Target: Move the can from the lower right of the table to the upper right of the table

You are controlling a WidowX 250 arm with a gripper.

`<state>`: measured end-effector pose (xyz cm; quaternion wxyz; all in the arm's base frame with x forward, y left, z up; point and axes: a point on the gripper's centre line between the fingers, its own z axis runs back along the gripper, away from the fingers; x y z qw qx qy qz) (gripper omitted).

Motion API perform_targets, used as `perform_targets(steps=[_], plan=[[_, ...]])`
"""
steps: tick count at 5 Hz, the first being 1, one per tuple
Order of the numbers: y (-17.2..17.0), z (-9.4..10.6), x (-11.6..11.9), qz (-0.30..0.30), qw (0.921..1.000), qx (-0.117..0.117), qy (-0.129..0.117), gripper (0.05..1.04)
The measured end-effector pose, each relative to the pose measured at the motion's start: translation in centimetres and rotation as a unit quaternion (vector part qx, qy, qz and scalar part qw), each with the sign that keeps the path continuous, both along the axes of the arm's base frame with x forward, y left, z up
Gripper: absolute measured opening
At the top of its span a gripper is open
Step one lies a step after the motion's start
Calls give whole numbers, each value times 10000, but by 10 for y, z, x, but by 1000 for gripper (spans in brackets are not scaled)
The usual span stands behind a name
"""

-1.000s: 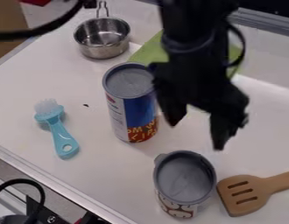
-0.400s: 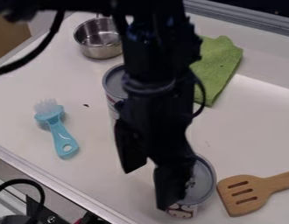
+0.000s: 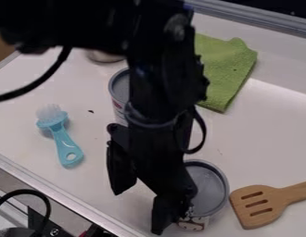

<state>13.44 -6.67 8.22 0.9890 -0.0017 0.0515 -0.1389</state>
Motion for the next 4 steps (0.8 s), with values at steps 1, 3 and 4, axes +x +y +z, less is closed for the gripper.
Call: perform_targets(steps=[1,3,4], plan=[[-2,-6,6,113,9999,56,-88,999],[-11,-22,14,-3,9998,156,153,999],[-19,-22,22,-51,9999,3,-156,999]])
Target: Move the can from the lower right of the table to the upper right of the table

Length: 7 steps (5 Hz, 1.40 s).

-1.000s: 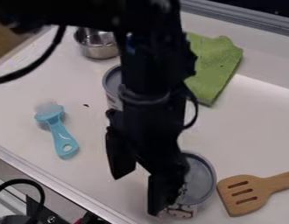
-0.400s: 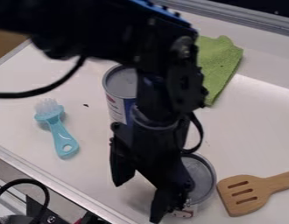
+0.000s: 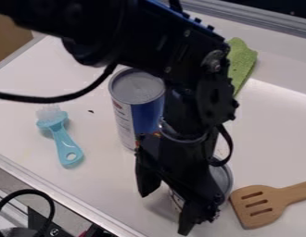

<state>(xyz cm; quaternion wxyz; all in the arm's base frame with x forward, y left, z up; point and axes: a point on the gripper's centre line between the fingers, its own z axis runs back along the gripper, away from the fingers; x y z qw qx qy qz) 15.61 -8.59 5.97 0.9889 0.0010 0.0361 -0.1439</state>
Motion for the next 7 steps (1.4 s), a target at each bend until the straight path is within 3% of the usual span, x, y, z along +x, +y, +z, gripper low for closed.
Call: perform_targets(steps=[2,3,6,7], plan=[[-10,3,23,377,9987,-53,-329,999],[-18,2,35,357,9981,-192,-471,999],[-24,4,68,802,9951,-267,-510,999],[-32,6,82,906,9927,-391,-700,999]])
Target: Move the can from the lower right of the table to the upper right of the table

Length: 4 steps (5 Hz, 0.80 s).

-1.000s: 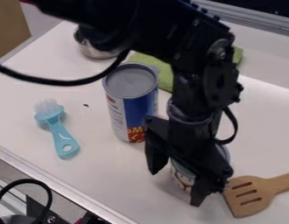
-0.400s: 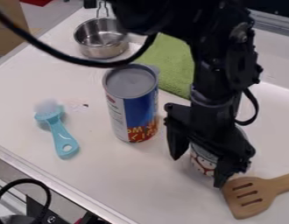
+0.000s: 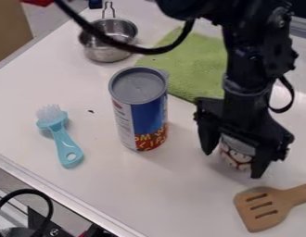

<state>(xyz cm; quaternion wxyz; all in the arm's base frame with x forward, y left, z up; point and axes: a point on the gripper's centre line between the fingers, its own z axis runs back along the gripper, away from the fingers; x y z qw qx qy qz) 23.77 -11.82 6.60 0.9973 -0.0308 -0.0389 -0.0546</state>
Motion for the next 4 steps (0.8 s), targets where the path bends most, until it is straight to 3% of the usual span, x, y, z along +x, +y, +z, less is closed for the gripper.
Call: perform_targets(steps=[4], plan=[[-18,-5,50,505,9984,-126,-208,999]])
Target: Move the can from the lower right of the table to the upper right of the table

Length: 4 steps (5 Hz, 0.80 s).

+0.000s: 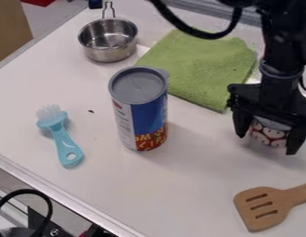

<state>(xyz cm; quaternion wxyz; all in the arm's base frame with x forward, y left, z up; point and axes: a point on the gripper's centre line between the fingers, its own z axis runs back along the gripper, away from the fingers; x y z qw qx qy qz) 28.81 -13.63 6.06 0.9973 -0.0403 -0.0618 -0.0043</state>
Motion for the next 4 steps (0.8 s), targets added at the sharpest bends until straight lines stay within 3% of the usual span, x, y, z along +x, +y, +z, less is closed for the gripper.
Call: perform_targets(steps=[3,4], plan=[[11,6,39,1035,9944,-66,-180,999],[14,6,49,1240,9922,-56,-99,999]])
